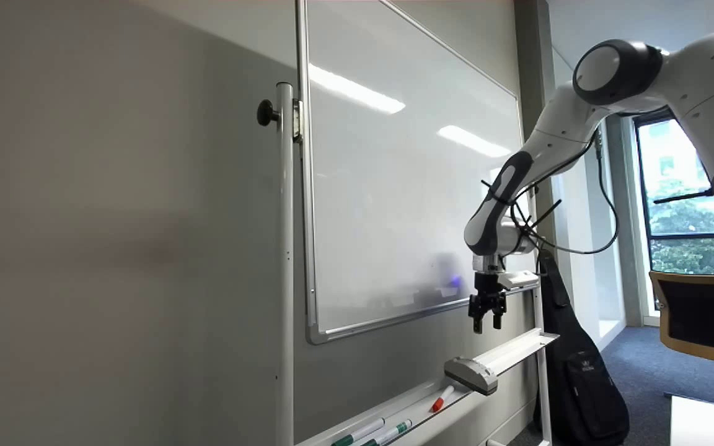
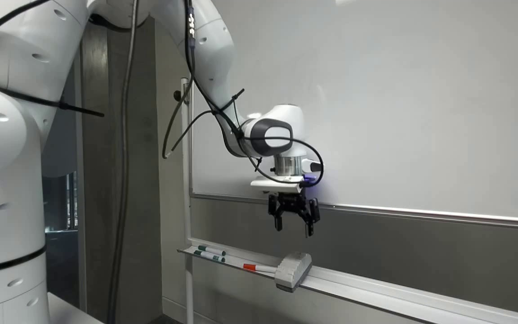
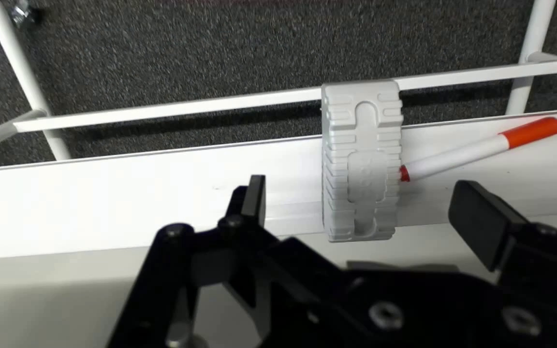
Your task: Pick up the duster, clean the whiteboard and then put the duster back down
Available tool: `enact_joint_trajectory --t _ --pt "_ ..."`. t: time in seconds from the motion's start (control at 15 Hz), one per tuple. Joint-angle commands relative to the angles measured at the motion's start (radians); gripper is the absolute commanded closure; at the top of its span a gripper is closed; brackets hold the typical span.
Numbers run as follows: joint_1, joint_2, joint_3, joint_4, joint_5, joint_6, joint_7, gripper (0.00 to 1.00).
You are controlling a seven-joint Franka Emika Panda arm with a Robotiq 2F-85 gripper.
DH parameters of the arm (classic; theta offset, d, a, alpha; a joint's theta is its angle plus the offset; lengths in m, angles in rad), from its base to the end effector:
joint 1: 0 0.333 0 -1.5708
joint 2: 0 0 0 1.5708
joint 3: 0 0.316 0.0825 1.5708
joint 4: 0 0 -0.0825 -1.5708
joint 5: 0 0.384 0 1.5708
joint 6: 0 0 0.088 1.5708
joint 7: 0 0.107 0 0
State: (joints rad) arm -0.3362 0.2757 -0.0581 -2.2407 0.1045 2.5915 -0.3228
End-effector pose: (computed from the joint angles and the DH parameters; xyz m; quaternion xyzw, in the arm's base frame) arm 0.5096 -0.2143 0.2517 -0.9960 0.0777 -0.0430 0.0064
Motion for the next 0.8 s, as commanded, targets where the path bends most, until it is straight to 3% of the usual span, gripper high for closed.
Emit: enact_joint_trajectory --t 0.0,0.07,0.33,0.53,0.6,0.73 --pt "0.041 -0.205 -0.067 -0.055 -0.064 -0.263 0.042 0.00" --pt "0.013 -0.253 -0.046 -0.052 -0.065 -0.351 0.021 0.00" --pt "0.062 -0.433 -0.104 -0.042 -0.067 -0.586 0.015 0.00" --pt "0.081 -0.529 -0.119 -0.040 -0.078 -0.670 0.019 0.00" --pt "0.089 -0.462 -0.128 -0.008 -0.061 -0.638 0.018 0.00" --pt "0.097 -0.492 -0.135 -0.009 -0.062 -0.647 0.019 0.00"
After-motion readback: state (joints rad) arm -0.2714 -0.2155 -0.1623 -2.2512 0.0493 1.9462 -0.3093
